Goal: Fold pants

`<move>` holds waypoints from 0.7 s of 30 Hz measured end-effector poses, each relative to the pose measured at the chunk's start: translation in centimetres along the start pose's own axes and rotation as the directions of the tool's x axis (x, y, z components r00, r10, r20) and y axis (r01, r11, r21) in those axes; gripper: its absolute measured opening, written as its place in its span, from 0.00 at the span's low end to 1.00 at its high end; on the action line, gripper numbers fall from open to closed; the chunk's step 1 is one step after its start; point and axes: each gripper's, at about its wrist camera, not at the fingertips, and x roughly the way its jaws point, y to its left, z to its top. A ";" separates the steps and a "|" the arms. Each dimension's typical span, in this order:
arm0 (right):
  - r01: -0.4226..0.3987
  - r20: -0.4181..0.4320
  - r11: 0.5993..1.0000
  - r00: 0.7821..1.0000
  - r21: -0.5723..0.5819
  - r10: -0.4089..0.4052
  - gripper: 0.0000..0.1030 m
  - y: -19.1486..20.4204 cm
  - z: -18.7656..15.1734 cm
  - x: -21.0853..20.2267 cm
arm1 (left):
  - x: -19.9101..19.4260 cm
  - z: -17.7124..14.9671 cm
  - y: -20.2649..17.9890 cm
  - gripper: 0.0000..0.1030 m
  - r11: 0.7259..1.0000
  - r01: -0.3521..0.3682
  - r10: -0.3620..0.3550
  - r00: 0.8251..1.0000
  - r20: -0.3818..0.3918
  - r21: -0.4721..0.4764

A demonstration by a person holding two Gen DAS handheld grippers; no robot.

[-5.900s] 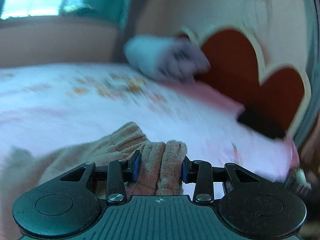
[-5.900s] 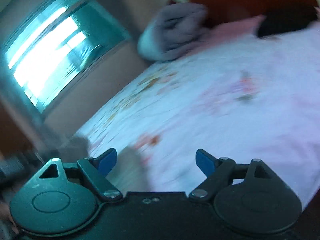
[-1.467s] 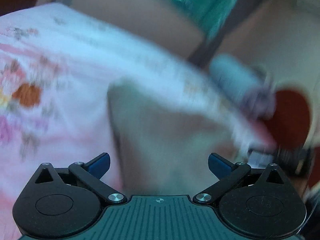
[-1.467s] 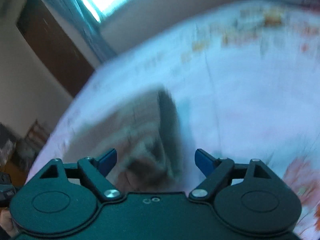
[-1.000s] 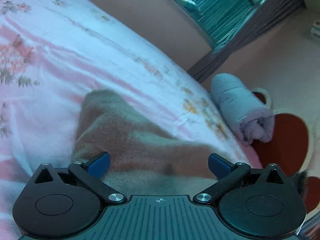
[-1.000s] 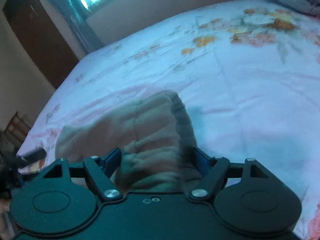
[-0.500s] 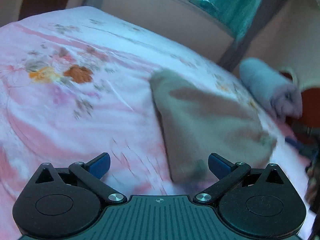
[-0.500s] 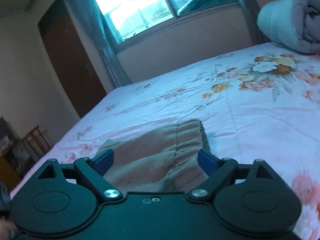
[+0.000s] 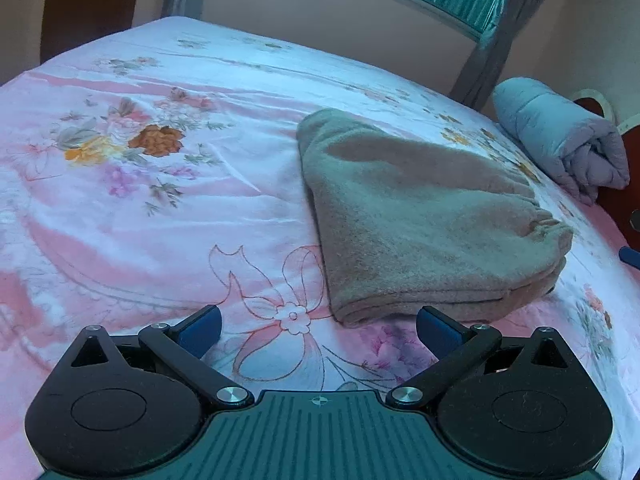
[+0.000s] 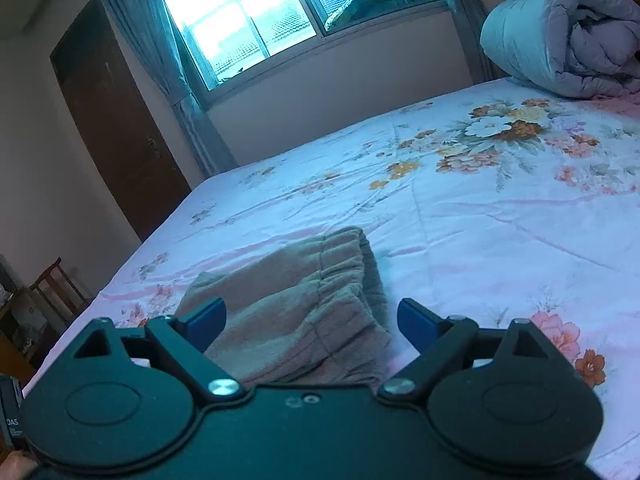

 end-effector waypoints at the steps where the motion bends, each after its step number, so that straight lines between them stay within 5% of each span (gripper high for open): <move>1: -0.003 0.000 1.000 1.000 0.005 0.003 0.84 0.2 -0.1 -0.1 | -0.3 -0.1 0.0 1.00 1.000 -0.003 0.003 1.000 0.003 -0.005; 21: 0.004 0.076 0.999 0.997 -0.051 0.000 0.94 2.5 -3.3 -13.2 | -14.4 -3.4 -5.8 1.00 0.986 -0.079 0.057 0.988 0.144 0.150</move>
